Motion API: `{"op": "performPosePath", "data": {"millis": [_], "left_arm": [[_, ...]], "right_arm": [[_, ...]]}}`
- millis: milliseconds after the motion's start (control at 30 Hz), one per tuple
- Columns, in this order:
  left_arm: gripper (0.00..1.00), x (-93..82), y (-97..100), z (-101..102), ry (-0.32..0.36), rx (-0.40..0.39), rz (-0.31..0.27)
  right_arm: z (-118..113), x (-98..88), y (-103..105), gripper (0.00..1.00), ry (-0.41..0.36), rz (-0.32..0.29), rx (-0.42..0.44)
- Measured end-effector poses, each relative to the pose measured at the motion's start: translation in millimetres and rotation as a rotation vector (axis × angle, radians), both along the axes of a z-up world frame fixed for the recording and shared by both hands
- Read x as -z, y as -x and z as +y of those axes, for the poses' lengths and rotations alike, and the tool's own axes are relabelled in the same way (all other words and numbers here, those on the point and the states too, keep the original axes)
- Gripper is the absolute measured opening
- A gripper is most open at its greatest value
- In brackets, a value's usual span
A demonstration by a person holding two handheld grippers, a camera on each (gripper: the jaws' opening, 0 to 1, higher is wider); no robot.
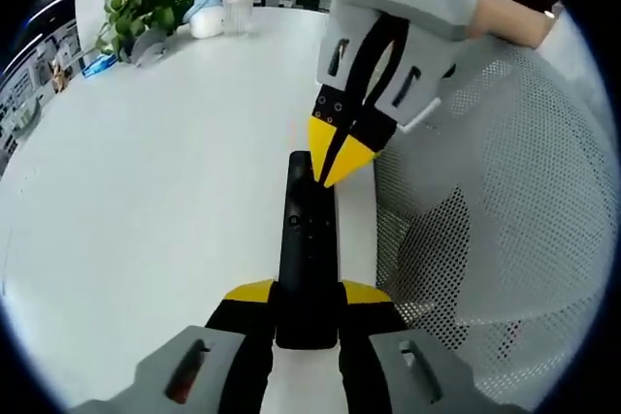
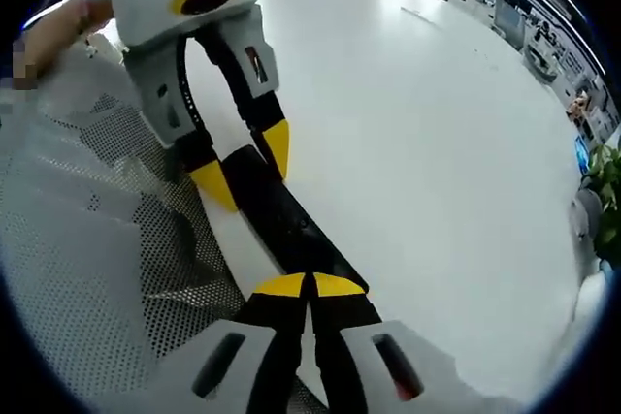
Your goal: Press the specified remote control buttons in sequence, fully releasing each button before pressing the next.
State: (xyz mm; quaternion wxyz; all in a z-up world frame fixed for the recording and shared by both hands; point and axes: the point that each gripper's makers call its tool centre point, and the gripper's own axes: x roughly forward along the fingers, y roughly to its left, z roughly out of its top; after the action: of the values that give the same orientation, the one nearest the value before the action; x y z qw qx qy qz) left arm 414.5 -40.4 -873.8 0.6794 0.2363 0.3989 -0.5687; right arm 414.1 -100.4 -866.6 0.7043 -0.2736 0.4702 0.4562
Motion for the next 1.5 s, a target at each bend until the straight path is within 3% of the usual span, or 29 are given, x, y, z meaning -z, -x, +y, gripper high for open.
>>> {"op": "performPosePath", "data": {"millis": [267,467,567,767,1000,1100,1333,1500], "left_arm": [[0.19,-0.1,0.2,-0.5,0.003,0.004,-0.002],[0.19,-0.2,0.4,-0.6,0.004,0.005,-0.004],[0.18,0.2,0.5,-1.0,0.001,0.015,-0.009],[0.18,0.1,0.3,-1.0,0.000,0.010,-0.009],[0.18,0.2,0.4,-1.1,0.000,0.012,-0.009],[0.18,-0.2,0.9,-1.2,0.001,0.010,-0.010],[0.18,0.2,0.9,-1.0,-0.003,0.018,-0.011],[0.18,-0.2,1.3,-0.8,-0.003,0.019,-0.010]], "right_arm": [[1.2,1.4,2.1,0.00,0.068,-0.063,-0.117],[0.7,2.1,1.3,0.00,0.080,-0.078,-0.140],[0.2,1.9,0.4,0.00,0.063,-0.064,-0.114],[0.3,0.6,0.4,0.00,-0.018,0.023,0.004],[23.6,-4.5,4.4,0.00,-0.045,-0.027,-0.089],[16.8,2.9,4.0,0.00,0.009,-0.030,-0.114],[18.2,1.4,3.4,0.00,-0.026,-0.031,-0.112],[19.7,1.3,5.1,0.00,0.032,-0.110,-0.233]]}}
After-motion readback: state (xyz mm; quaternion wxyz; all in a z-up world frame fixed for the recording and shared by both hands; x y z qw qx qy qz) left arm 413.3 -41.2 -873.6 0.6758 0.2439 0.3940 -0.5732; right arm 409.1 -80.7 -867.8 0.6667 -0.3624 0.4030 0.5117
